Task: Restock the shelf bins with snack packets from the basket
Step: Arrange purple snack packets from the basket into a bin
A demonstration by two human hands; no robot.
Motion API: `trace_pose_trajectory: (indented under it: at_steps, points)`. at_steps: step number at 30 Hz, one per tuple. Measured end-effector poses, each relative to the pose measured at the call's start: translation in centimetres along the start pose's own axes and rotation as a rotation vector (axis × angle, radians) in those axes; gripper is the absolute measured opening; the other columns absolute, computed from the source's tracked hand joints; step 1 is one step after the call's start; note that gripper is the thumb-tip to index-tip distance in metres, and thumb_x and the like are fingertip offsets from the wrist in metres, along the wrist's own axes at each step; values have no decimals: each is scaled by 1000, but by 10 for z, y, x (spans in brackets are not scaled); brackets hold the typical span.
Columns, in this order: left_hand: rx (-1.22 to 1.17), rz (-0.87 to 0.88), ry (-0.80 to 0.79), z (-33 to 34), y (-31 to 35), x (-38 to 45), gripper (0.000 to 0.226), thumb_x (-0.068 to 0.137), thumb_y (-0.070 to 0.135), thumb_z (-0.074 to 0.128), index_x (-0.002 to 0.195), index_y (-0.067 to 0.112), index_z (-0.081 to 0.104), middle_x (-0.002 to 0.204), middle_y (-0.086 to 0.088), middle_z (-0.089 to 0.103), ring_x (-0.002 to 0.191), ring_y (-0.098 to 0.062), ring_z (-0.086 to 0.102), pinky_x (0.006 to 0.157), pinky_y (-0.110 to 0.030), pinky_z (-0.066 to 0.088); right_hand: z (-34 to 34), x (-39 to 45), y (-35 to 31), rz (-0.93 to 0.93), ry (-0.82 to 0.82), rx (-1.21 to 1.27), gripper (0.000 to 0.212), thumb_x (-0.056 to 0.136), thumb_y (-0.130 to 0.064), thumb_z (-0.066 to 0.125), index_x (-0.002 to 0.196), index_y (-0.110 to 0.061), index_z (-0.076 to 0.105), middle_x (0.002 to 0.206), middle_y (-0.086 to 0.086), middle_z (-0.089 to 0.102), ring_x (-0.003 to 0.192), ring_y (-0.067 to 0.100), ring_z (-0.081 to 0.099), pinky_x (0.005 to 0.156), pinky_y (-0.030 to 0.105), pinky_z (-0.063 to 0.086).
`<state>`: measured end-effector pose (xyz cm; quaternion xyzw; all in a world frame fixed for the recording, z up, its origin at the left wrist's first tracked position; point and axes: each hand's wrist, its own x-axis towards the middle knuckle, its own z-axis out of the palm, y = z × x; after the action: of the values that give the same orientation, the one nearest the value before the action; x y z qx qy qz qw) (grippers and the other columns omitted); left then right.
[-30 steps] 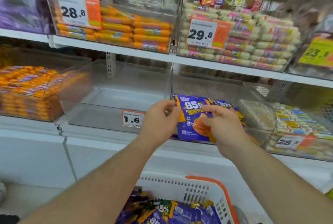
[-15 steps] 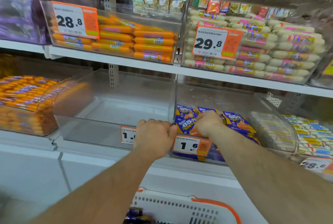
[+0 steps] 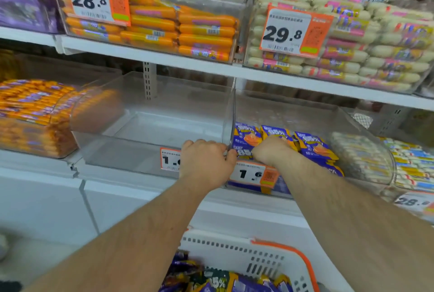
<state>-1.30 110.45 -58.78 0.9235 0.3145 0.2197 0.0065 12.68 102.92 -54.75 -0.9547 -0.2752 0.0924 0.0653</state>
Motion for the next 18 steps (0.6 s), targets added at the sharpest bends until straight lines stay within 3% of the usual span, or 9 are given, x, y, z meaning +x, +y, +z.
trace_pose_trajectory:
  at_steps: [3,5,8,11,14,16,18]
  points:
    - [49,4,-7,-1,2,2,47,100,49,33,101,23,72,98,-3,71,97,-26,60,86,-36,33,3,-3,0,65,128,145,15,89,-22,59,94,-8,57,90,6,57,86,25,58,61,30,43]
    - [62,16,-24,-2,2,2,49,101,48,30,101,23,72,98,-4,71,96,-27,58,87,-37,33,4,-8,0,100,200,198,16,89,-22,63,87,-8,55,83,7,56,76,23,54,56,30,40]
    - [50,19,-21,-4,2,-1,50,102,47,27,102,23,72,99,-5,70,95,-27,57,86,-38,33,7,-15,3,101,381,279,13,88,-17,62,83,-7,55,84,11,57,77,27,53,57,29,38]
    - [-13,58,-44,-5,1,-10,45,102,43,28,116,19,64,119,-9,65,114,-29,53,99,-40,31,15,-21,6,-24,592,386,10,85,-12,57,79,-5,62,89,14,63,85,32,61,62,29,39]
    - [-243,177,46,6,-2,-49,57,99,40,38,146,7,40,149,-12,44,144,-30,30,119,-43,11,26,-31,14,-276,925,535,16,86,-10,57,90,-2,69,105,18,57,95,31,57,80,32,43]
    - [-383,202,135,19,-10,-90,60,93,37,42,142,2,46,144,-17,50,140,-34,37,118,-43,17,46,-49,18,-427,1128,560,16,81,-11,58,91,-2,67,101,21,54,92,29,54,80,32,41]
    - [-526,81,-45,35,-19,-130,57,93,33,46,143,6,47,144,-18,49,139,-31,39,115,-35,20,88,-70,22,-509,1113,578,20,78,-13,56,93,-2,65,97,20,55,90,25,50,77,32,39]
